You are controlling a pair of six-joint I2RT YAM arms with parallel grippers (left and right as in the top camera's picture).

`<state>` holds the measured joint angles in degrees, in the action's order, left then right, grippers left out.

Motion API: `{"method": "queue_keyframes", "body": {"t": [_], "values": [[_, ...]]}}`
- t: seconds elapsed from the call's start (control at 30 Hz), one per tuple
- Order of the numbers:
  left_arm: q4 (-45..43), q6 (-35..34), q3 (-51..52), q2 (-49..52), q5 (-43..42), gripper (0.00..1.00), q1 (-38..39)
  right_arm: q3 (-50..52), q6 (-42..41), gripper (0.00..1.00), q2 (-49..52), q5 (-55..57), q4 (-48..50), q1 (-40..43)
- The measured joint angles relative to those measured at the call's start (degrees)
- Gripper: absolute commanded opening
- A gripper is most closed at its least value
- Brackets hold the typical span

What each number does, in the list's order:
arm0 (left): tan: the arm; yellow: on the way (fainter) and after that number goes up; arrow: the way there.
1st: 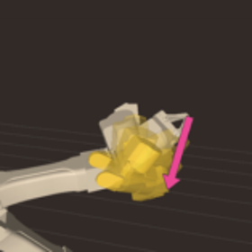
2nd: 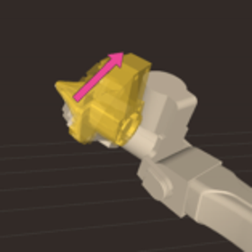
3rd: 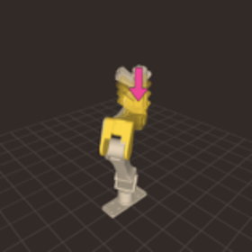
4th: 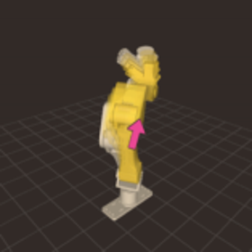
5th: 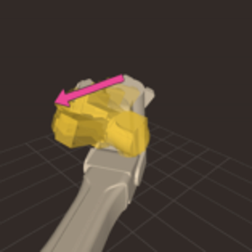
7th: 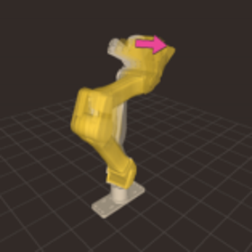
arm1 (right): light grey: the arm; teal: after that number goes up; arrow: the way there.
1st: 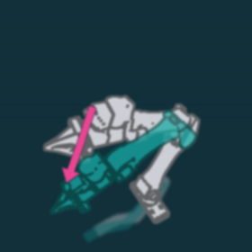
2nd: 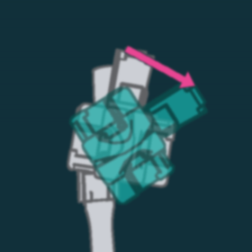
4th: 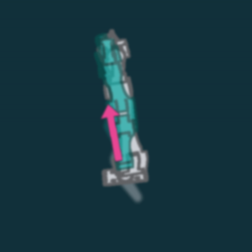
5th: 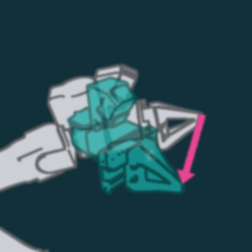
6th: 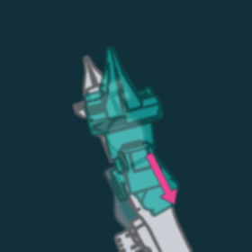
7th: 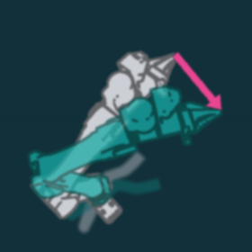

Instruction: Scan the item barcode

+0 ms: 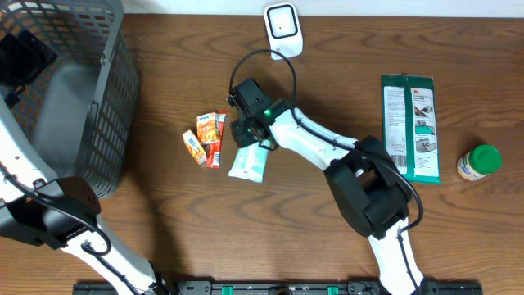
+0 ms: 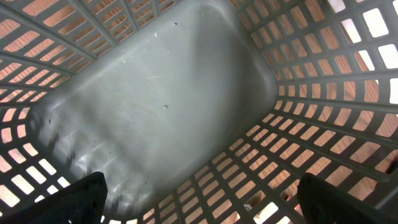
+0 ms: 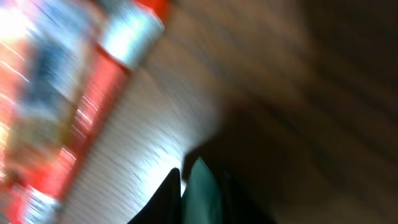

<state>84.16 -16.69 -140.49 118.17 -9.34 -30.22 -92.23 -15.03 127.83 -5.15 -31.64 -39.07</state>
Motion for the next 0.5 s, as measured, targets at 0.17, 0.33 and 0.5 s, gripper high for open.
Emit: {"method": "queue_keyframes", "body": {"t": [0.17,0.33,0.5], "values": [[0.02,0.0,0.0,0.02,0.0,0.98,0.0,-1.55,0.96,0.09,-0.52,0.48,-11.98,2.32],[0.02,0.0,0.0,0.02,0.0,0.98,0.0,-1.68,1.03,0.08,-1.14,0.87,-22.71,4.22],[0.02,0.0,0.0,0.02,0.0,0.98,0.0,-1.6,-4.0,0.09,-1.14,-0.61,-30.86,4.48]]}}
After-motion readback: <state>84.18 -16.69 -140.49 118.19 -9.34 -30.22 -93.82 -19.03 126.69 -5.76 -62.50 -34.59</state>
